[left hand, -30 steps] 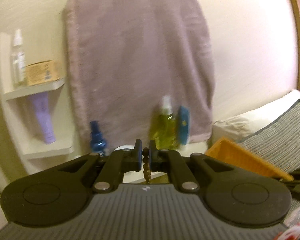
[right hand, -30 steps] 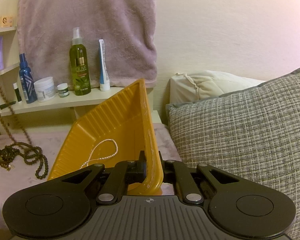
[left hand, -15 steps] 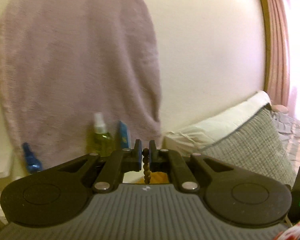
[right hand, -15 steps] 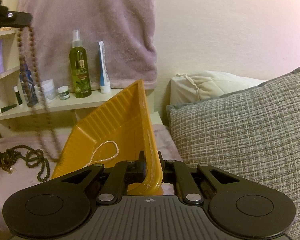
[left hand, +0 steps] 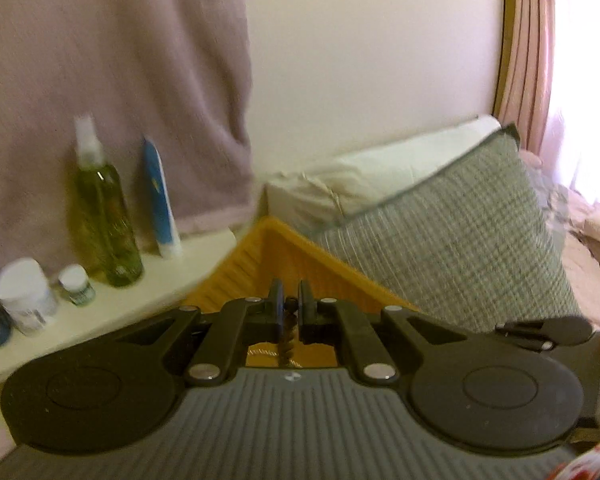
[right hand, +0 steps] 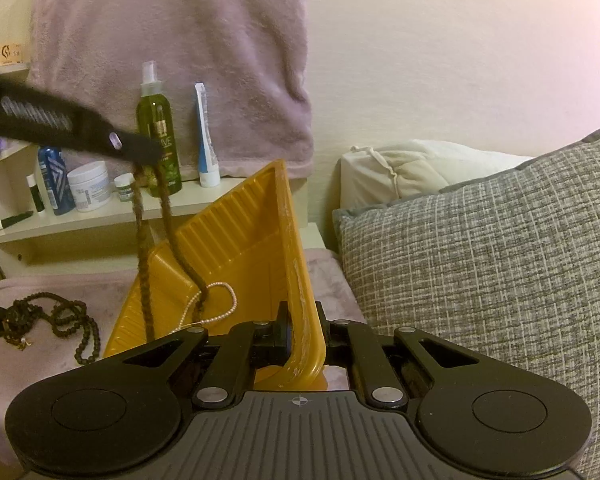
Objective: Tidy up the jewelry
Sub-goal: 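Lower the bead necklace into the orange tray and open the left gripper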
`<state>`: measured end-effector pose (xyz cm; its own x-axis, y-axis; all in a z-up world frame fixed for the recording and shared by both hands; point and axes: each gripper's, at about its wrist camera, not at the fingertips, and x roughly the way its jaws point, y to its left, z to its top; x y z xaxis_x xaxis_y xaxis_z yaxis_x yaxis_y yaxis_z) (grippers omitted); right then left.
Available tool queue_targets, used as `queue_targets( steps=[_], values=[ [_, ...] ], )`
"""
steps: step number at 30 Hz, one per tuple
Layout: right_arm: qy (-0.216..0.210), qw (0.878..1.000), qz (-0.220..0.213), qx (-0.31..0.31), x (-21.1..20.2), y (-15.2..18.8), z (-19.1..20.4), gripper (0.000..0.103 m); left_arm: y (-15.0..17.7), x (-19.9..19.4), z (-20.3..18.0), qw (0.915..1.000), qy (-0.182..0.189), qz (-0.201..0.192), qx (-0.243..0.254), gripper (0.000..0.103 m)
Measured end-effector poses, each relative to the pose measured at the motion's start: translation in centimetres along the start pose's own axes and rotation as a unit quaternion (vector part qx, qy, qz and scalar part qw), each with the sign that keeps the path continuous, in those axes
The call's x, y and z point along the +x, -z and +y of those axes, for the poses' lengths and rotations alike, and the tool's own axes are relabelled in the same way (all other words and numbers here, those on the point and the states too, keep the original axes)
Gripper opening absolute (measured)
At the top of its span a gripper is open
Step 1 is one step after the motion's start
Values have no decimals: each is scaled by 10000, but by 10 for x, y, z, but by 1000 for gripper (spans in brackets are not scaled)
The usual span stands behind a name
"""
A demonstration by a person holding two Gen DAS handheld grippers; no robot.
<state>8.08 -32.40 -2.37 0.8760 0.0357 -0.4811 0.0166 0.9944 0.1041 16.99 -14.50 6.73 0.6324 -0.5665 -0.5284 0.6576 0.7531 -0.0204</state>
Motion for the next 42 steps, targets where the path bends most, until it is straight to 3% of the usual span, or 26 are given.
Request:
queue_targets(
  steps=[6,18,22,33,39,42],
  values=[
    [3,10000,4,4,0,0,0,8,16,19,-1,9992,160,353,-129,6],
    [2,10000,7,1,0,1,2,8,29,26,9,9967,217,655,-428,6],
    [4,10000,3,-3,0,1,2,8,33,22,13,9963,198,660,-512,18],
    [21,10000,36,17,-3,4,1,8,52,-17,45,9944,-484,378,-860,26],
    [25,10000,41,18,-2,3,0,8,72,-48,70,9868,-1180,201,-1092,27],
    [23,10000,47,9,-2,4,1,8,84,-62,80,9806,-1620,125,-1101,32]
  ],
)
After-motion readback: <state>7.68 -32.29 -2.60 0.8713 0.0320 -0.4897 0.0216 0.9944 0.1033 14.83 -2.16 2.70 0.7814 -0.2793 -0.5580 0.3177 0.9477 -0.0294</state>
